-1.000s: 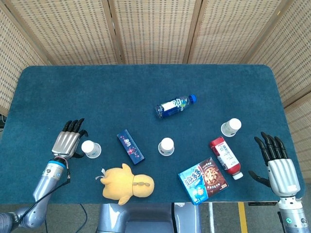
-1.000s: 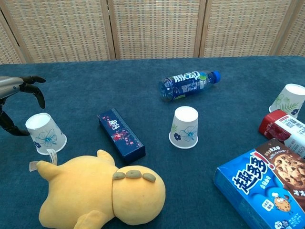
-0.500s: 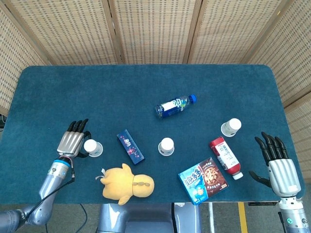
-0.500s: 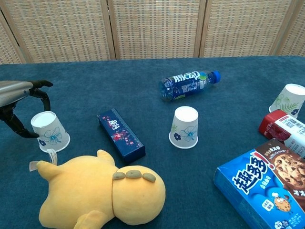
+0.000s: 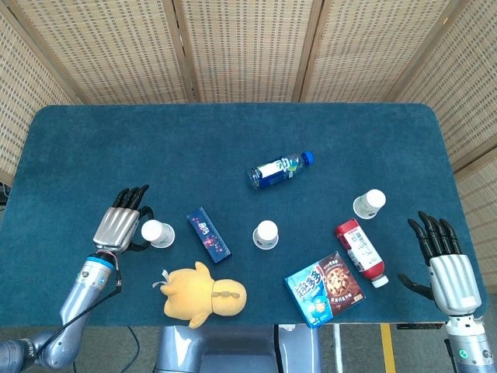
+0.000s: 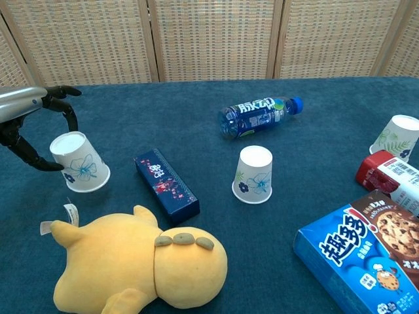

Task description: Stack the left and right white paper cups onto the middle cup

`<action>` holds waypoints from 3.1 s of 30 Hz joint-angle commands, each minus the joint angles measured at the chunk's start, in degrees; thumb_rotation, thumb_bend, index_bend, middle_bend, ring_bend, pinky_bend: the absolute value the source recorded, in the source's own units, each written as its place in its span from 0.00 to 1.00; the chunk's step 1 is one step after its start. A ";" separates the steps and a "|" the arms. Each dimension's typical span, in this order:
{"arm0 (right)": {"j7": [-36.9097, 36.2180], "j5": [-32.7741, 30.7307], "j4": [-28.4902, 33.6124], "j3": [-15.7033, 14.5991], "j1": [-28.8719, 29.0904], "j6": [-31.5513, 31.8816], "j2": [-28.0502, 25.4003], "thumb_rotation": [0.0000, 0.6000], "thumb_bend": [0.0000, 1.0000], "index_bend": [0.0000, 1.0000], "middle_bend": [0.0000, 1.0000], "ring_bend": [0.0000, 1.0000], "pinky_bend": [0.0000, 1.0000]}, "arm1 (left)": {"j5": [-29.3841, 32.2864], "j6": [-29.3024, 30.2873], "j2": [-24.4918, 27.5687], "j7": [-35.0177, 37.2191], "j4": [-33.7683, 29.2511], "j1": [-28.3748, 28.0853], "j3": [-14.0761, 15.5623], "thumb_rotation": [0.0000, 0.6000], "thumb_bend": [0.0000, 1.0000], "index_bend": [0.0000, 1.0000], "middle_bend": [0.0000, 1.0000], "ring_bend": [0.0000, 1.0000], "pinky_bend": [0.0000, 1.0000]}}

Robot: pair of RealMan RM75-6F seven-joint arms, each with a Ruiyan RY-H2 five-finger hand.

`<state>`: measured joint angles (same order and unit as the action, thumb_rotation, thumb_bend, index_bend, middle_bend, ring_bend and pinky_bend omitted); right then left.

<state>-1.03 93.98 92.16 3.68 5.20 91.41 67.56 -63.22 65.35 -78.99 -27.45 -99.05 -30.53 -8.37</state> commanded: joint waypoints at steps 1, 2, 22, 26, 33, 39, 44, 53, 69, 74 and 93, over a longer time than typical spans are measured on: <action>-0.09 -0.10 -0.06 0.01 0.03 -0.11 0.00 1.00 0.15 0.05 0.00 0.00 0.00 | -1.23 0.80 1.17 0.53 -2.42 -0.30 -0.71 1.00 0.20 0.46 0.00 0.00 0.03; -0.12 -0.17 -0.09 0.03 0.06 -0.19 0.01 1.00 0.15 0.05 0.00 0.00 0.00 | -1.28 0.81 1.34 0.36 -2.95 -0.48 -0.86 1.00 0.20 0.46 0.00 0.00 0.03; -2.62 -6.90 -3.72 2.17 1.33 -4.71 0.91 1.00 0.15 0.05 0.00 0.00 0.00 | 7.07 -5.62 -10.97 -7.34 0.10 -16.21 -10.35 1.00 0.20 0.47 0.00 0.00 0.02; -2.86 -7.97 -4.64 2.50 1.53 -5.43 1.29 1.00 0.15 0.05 0.00 0.00 0.00 | 8.47 -6.27 -15.25 -6.58 3.58 -19.30 -11.34 1.00 0.20 0.48 0.00 0.00 0.02; -3.84 -9.61 -5.62 3.15 1.67 -6.19 1.43 1.00 0.15 0.05 0.00 0.00 0.00 | 8.80 -7.13 -20.62 -3.70 9.36 -22.78 -12.21 1.00 0.20 0.48 0.00 0.00 0.02; -4.29 -9.88 -5.94 3.28 1.75 -6.41 1.47 1.00 0.15 0.05 0.00 0.00 0.00 | 8.52 -7.40 -21.87 -2.41 10.86 -24.10 -12.17 1.00 0.20 0.48 0.00 0.00 0.02; -4.73 -10.24 -6.20 3.52 1.80 -6.50 1.52 1.00 0.15 0.05 0.00 0.00 0.00 | 8.35 -7.21 -22.65 -1.75 11.22 -24.92 -12.14 1.00 0.20 0.48 0.00 0.00 0.02; -5.82 -10.62 -6.30 3.88 1.68 -6.27 1.43 1.00 0.15 0.05 0.00 0.00 0.00 | 14.28 -8.16 -22.32 -8.04 10.22 -27.27 -10.31 1.00 0.19 0.35 0.00 0.00 0.00; -5.51 -10.72 -6.35 3.69 1.95 -7.03 1.47 1.00 0.15 0.05 0.00 0.00 0.00 | 6.53 3.96 -11.40 -7.14 -1.06 -18.99 -4.64 1.00 0.17 0.14 0.00 0.00 0.00; -4.70 -11.15 -6.17 3.96 2.09 -7.12 1.64 1.00 0.15 0.06 0.00 0.00 0.00 | 1.26 9.95 -2.30 -4.99 -6.25 -11.68 0.57 1.00 0.17 0.13 0.00 0.00 0.00; 7.79 -10.94 -0.03 8.22 12.19 -15.89 3.54 1.00 0.15 0.21 0.00 0.00 0.01 | -14.09 28.19 7.68 5.96 -4.14 11.55 13.99 1.00 0.17 0.13 0.00 0.00 0.00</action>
<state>3.00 84.23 90.20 10.24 14.08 79.26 70.55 -76.04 92.46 -71.32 -23.24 -104.50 -20.68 4.61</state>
